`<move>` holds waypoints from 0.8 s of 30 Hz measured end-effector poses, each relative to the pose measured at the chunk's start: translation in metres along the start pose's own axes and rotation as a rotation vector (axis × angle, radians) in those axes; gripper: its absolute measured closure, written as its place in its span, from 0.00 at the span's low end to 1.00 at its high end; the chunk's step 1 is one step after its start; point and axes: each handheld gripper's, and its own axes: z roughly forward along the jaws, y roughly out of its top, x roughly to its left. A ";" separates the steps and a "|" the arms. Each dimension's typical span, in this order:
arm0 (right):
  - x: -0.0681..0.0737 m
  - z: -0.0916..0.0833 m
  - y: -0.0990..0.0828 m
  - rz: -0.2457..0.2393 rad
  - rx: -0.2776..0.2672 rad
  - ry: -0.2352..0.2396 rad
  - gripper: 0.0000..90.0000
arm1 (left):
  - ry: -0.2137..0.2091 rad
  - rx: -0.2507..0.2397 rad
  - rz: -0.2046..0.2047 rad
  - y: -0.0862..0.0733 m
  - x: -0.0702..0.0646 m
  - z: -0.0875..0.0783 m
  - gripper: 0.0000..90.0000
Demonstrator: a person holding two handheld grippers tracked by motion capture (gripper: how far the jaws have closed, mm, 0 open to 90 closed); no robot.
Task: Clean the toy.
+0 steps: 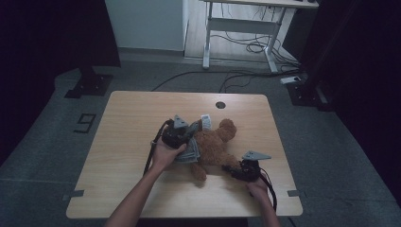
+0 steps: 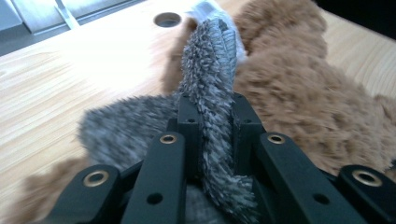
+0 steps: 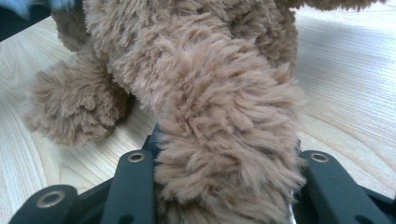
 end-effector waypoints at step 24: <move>0.001 0.000 0.000 0.015 0.002 0.012 0.63 | 0.103 0.107 -0.203 -0.093 0.085 -0.012 0.87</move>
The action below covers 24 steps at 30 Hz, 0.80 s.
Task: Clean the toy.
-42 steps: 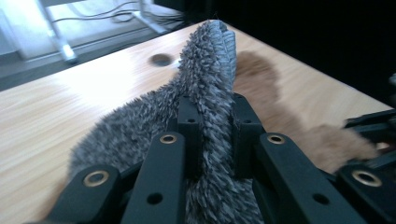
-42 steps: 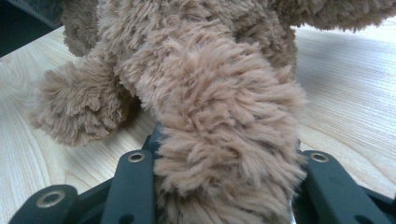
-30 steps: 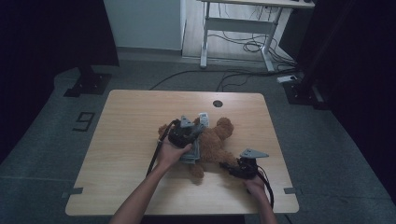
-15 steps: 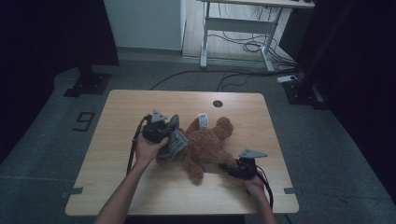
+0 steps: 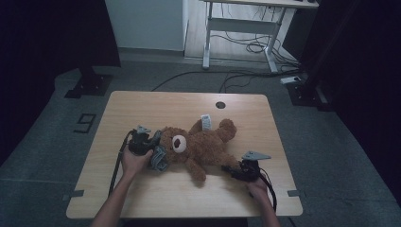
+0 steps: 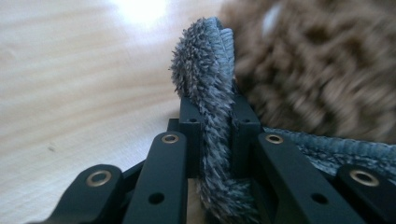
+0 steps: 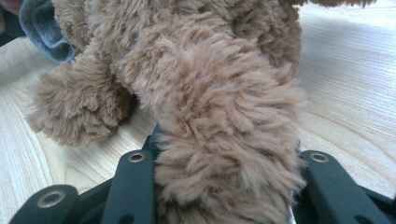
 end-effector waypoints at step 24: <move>-0.001 0.000 0.000 -0.006 0.001 0.000 0.62 | -0.117 -0.015 0.146 0.080 -0.070 0.001 0.86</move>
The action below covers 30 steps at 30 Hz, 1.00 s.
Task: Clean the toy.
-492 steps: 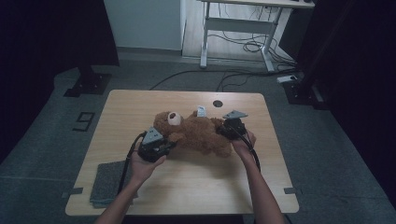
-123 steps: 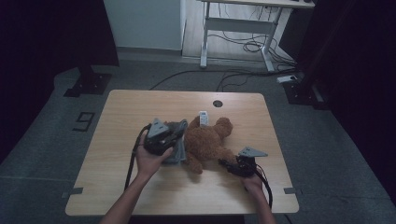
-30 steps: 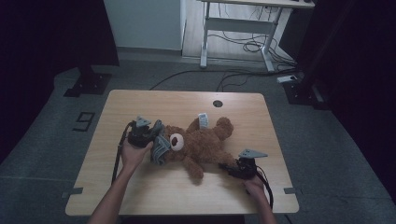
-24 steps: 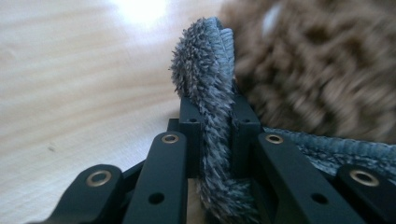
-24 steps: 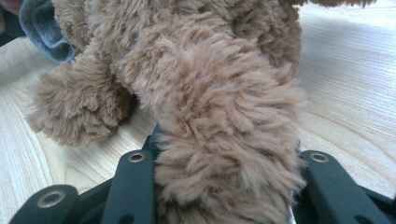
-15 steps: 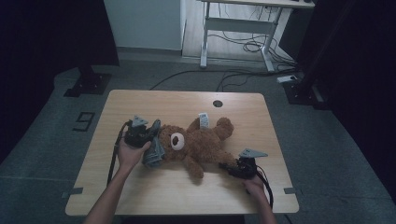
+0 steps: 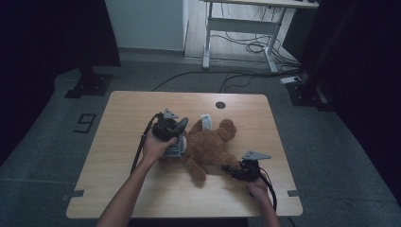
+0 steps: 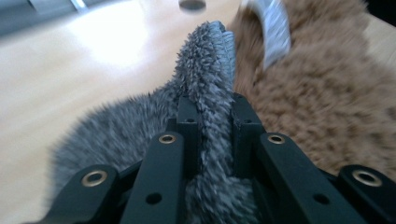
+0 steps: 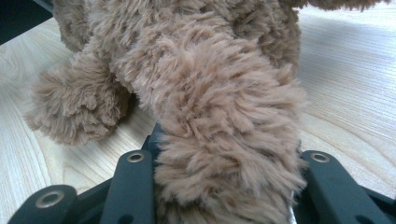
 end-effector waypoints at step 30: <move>0.024 0.010 0.046 -0.036 -0.026 -0.030 0.21 | -0.069 -0.084 0.014 -0.052 -0.024 -0.023 0.87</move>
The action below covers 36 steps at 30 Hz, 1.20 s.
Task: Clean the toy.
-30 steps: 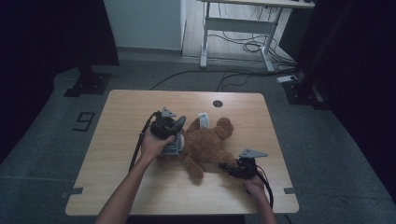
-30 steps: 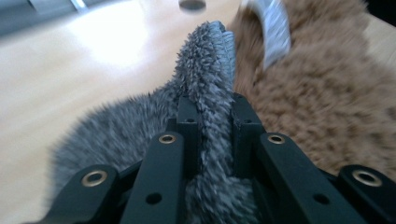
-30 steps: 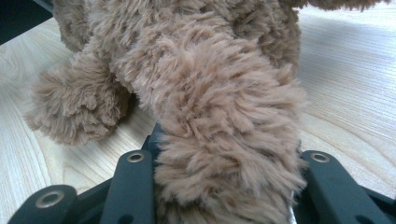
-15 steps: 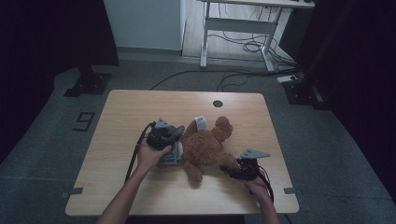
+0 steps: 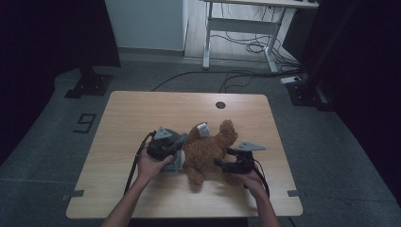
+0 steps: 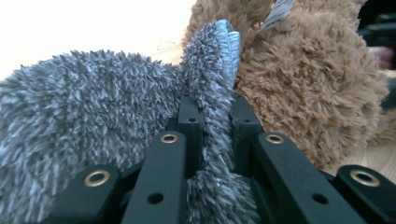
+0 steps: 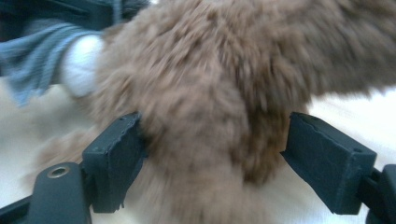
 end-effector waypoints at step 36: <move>0.013 0.004 -0.033 -0.039 -0.024 0.047 0.63 | -0.103 -0.029 0.146 0.064 -0.089 0.010 0.87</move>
